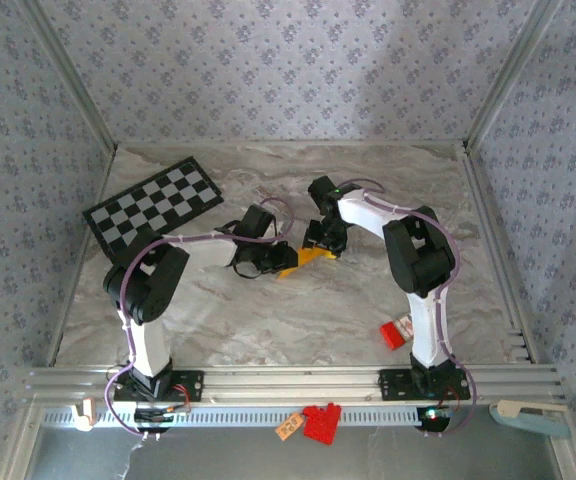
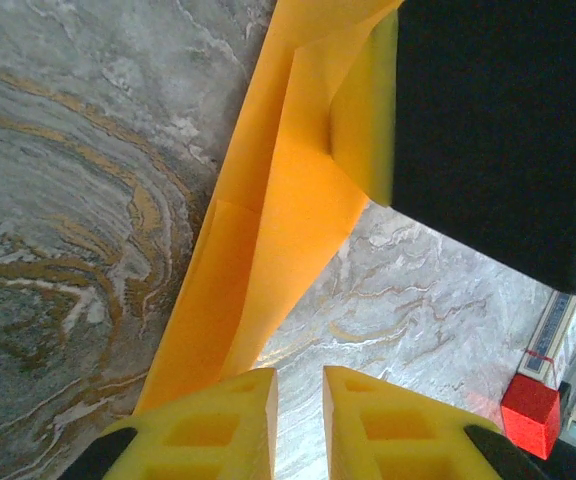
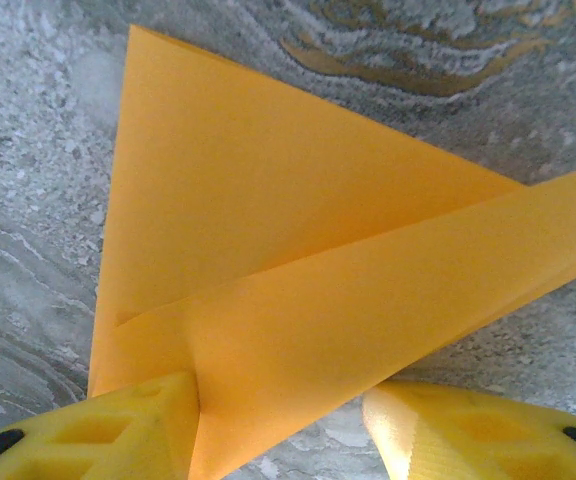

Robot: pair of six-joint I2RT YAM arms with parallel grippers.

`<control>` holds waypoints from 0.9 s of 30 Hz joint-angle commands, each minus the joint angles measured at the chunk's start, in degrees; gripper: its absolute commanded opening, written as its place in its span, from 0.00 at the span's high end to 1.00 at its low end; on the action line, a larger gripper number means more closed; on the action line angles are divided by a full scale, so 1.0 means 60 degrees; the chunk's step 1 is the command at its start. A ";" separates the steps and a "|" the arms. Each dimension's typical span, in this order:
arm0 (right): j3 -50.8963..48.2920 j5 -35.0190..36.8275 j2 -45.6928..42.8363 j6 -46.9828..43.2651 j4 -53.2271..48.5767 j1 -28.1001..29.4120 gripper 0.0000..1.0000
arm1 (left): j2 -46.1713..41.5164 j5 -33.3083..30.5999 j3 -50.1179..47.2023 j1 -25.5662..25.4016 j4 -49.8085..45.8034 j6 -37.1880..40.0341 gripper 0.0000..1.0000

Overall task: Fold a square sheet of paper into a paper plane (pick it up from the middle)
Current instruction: Fold the wing for the fifth time at the center of the table.

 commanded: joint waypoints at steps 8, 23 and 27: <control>-0.0699 0.0828 0.1458 -0.0003 -0.0096 0.0033 0.46 | 0.0253 -0.0345 0.0176 0.0075 -0.0321 -0.0090 0.81; -0.0705 0.0959 0.1577 -0.0032 -0.0168 0.0060 0.47 | 0.0425 -0.0471 0.0195 0.0182 -0.0421 -0.0302 0.83; -0.0736 0.0988 0.1591 -0.0021 -0.0168 0.0060 0.47 | 0.0502 -0.0485 0.0218 0.0207 -0.0454 -0.0368 0.83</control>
